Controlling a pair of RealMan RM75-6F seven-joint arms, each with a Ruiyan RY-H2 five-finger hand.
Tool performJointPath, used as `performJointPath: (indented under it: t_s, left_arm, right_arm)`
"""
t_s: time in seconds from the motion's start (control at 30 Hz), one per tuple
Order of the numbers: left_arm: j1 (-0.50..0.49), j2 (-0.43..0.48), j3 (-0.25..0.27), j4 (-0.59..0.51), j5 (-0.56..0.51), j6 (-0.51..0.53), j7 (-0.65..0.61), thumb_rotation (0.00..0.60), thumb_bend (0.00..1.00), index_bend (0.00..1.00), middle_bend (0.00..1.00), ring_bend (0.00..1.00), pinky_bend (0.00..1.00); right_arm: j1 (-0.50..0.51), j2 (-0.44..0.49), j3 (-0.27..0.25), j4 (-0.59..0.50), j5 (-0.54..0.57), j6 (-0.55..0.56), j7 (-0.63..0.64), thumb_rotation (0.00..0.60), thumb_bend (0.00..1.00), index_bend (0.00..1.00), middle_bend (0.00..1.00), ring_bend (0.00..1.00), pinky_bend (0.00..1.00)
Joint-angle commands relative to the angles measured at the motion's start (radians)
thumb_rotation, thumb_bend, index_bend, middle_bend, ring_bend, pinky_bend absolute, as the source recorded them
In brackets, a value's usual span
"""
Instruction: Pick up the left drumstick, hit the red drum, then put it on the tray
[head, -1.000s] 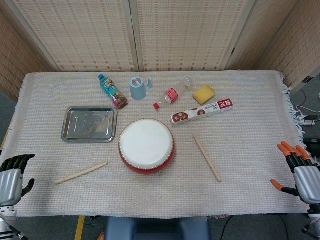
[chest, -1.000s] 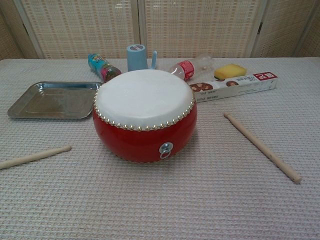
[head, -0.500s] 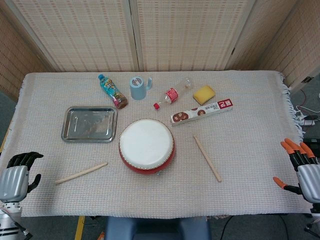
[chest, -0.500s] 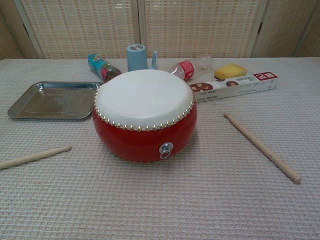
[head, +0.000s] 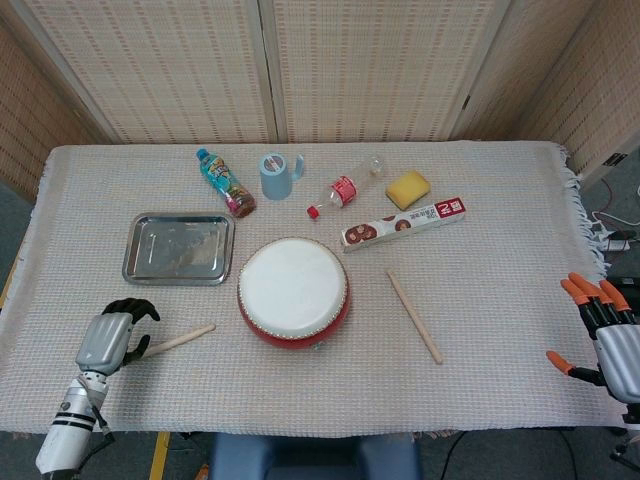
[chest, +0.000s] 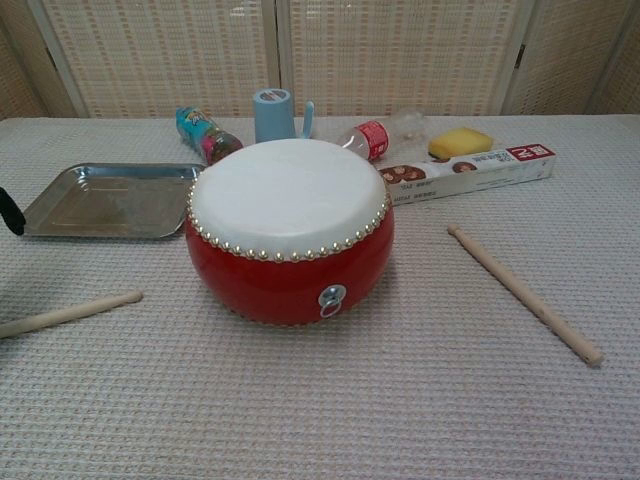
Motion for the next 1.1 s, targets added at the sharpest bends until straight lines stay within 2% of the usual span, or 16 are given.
performJointPath:
  t_s: [0.03,0.27,0.53,1.1]
  left_arm:
    - [-0.038,-0.076,-0.009,0.042,-0.082,-0.041,0.059,0.600,0.34,0.43,0.28,0.20,0.18]
    - [-0.044,-0.152,-0.009,0.058,-0.176,-0.038,0.094,0.600,0.32,0.43,0.26,0.20,0.16]
    - [-0.049,-0.241,0.001,0.128,-0.239,0.017,0.199,0.600,0.28,0.43,0.25,0.19,0.16]
    - [-0.055,-0.277,-0.002,0.163,-0.278,0.006,0.185,0.600,0.28,0.48,0.25,0.19,0.16]
  right_arm:
    - [-0.001,0.001,0.000,0.002,0.003,0.000,0.002,0.600,0.16,0.00,0.01,0.00,0.00]
    - [0.000,-0.001,0.000,0.007,0.012,-0.008,0.010,0.600,0.16,0.00,0.01,0.00,0.00]
    - [0.002,0.001,0.000,0.008,0.016,-0.015,0.013,0.600,0.16,0.00,0.01,0.00,0.00]
    - [-0.002,0.006,-0.004,0.006,0.016,-0.013,0.023,0.600,0.16,0.00,0.01,0.00,0.00]
